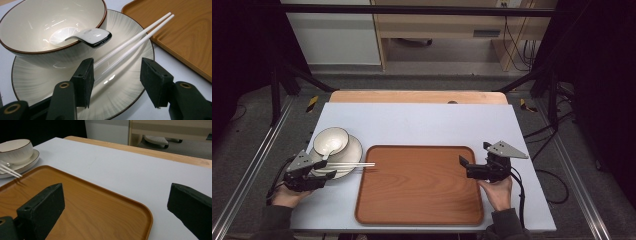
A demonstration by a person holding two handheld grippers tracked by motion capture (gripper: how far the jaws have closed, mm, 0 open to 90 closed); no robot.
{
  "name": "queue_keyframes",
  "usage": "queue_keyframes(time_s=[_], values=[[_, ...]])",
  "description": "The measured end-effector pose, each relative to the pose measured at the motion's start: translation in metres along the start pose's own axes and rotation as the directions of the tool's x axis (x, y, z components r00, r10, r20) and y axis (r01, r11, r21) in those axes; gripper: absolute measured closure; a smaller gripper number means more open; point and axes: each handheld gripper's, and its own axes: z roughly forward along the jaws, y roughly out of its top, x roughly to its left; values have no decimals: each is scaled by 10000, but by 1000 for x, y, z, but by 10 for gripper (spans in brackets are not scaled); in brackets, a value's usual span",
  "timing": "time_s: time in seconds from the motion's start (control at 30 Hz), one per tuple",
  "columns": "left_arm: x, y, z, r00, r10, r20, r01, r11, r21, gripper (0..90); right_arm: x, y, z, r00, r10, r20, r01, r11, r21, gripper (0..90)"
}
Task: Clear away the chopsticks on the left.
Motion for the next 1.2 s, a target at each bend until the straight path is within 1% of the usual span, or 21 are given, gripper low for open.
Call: queue_keyframes(time_s=[0.03,0.2,0.53,0.7,0.77,0.93,1.13,1.2], values=[[1,0,1,9999,108,-17,-108,9999,64,445,0,0,0,10000,-4,9,4,10000,13,14],[2,-1,4,9999,104,-109,-102,9998,171,448,0,0,0,10000,-18,24,18,10000,20,14],[4,-2,5,10000,32,-89,-30,9997,255,579,0,-1,1,10000,-37,39,37,10000,92,14],[4,-2,6,9999,-1,120,-4,9990,439,641,0,-1,1,10000,-32,57,31,9999,108,14],[4,-3,6,9998,-40,179,32,9991,423,650,0,-1,1,10000,-27,65,26,9999,106,14],[4,-3,6,9994,-117,316,102,9988,480,704,-1,0,1,10000,5,77,-6,9999,110,14],[4,-3,6,9991,-153,385,132,9984,542,742,0,0,0,10000,-23,68,22,9999,98,14],[2,-3,6,9990,-224,376,204,9983,540,758,-1,0,0,10000,10,80,-11,9999,118,14]])
